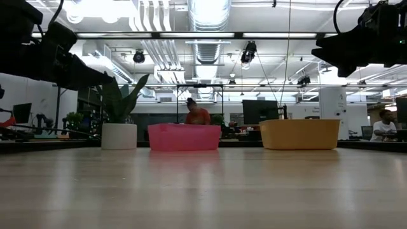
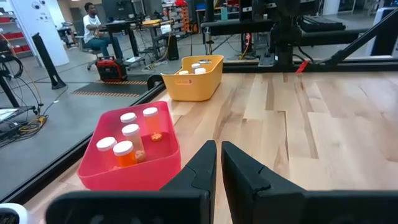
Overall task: Pick and place medicine bottles into bin by pill shape (circle, oval)
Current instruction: Return to Home Position
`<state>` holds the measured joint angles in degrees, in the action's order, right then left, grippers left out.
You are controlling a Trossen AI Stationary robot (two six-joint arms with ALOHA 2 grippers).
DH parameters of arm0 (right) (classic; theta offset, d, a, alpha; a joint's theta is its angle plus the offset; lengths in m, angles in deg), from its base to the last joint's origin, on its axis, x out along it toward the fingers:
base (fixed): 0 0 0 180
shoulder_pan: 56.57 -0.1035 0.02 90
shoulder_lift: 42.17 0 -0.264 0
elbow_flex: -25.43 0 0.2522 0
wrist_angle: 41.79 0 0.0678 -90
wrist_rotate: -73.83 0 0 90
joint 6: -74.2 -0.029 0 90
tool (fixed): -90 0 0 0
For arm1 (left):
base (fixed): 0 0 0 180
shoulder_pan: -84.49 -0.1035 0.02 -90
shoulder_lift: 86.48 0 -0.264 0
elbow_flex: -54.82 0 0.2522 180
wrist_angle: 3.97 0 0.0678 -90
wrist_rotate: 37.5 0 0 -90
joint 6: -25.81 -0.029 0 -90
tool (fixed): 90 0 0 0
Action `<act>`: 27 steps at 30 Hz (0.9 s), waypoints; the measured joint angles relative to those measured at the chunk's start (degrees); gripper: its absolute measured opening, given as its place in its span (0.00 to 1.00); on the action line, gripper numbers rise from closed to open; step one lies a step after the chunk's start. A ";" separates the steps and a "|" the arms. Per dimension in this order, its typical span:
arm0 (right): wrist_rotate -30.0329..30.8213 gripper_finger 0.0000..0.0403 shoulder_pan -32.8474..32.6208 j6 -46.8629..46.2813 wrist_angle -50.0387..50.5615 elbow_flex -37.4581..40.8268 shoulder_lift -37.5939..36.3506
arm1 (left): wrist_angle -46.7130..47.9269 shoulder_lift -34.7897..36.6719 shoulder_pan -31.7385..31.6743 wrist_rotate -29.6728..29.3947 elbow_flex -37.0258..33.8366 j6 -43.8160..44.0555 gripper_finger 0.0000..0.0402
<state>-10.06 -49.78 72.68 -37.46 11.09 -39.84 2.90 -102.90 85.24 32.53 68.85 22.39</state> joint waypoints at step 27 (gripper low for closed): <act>-0.01 0.46 0.00 0.02 0.00 0.00 0.00 | 0.01 -2.33 0.00 -0.01 -0.02 -0.02 0.02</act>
